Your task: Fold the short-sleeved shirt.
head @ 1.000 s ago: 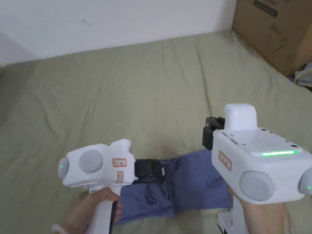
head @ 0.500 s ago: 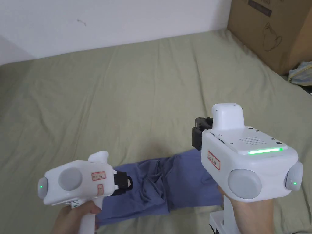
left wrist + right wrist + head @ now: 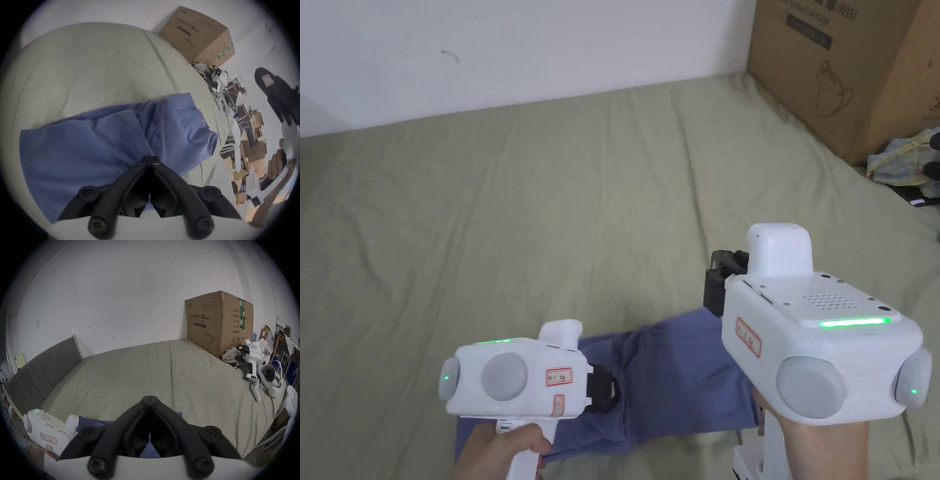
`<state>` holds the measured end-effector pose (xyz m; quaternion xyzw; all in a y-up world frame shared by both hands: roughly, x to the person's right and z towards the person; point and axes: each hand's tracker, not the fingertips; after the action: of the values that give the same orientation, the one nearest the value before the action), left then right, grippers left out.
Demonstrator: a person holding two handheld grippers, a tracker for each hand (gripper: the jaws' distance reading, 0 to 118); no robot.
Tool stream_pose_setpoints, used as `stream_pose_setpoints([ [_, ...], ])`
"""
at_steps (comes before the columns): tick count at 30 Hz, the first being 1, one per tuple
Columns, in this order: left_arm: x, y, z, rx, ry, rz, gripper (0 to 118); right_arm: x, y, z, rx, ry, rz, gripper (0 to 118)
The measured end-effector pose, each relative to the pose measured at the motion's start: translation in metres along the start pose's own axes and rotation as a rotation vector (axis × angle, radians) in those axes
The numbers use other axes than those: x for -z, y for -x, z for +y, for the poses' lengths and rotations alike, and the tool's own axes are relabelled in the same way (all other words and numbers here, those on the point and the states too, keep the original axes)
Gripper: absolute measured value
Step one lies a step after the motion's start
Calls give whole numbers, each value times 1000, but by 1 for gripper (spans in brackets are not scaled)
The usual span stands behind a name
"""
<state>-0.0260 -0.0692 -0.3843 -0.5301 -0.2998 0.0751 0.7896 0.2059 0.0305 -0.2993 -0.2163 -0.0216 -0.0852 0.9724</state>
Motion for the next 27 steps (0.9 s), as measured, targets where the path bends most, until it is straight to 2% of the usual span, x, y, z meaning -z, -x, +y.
stream_pose_setpoints([
  [5,-1,-4,-4,-2,5,-24,0,-3,6,3,-10,-12,5,1],
  [7,-14,-2,-5,25,-11,-58,0,-3,10,5,-26,-23,10,1],
  [10,-42,19,-8,-6,-67,-51,0,-3,18,8,-33,-23,25,1],
  [16,-114,120,-28,-305,-255,-91,0,1,38,6,-69,-13,52,1],
  [21,-138,175,-67,-468,-270,-127,0,9,58,3,-91,8,75,1],
  [22,-136,181,-73,-485,-267,-135,5,11,63,2,-100,13,79,1],
  [23,-133,184,-78,-509,-273,-142,16,12,68,2,-107,17,84,1],
  [24,-128,188,-82,-519,-279,-161,38,15,72,2,-111,24,90,1],
  [25,-122,192,-86,-540,-276,-203,82,17,77,2,-111,31,96,1],
  [26,-113,195,-89,-567,-270,-243,111,18,81,1,-116,34,104,1],
  [27,-103,197,-90,-598,-251,-307,118,19,86,1,-129,38,108,1],
])
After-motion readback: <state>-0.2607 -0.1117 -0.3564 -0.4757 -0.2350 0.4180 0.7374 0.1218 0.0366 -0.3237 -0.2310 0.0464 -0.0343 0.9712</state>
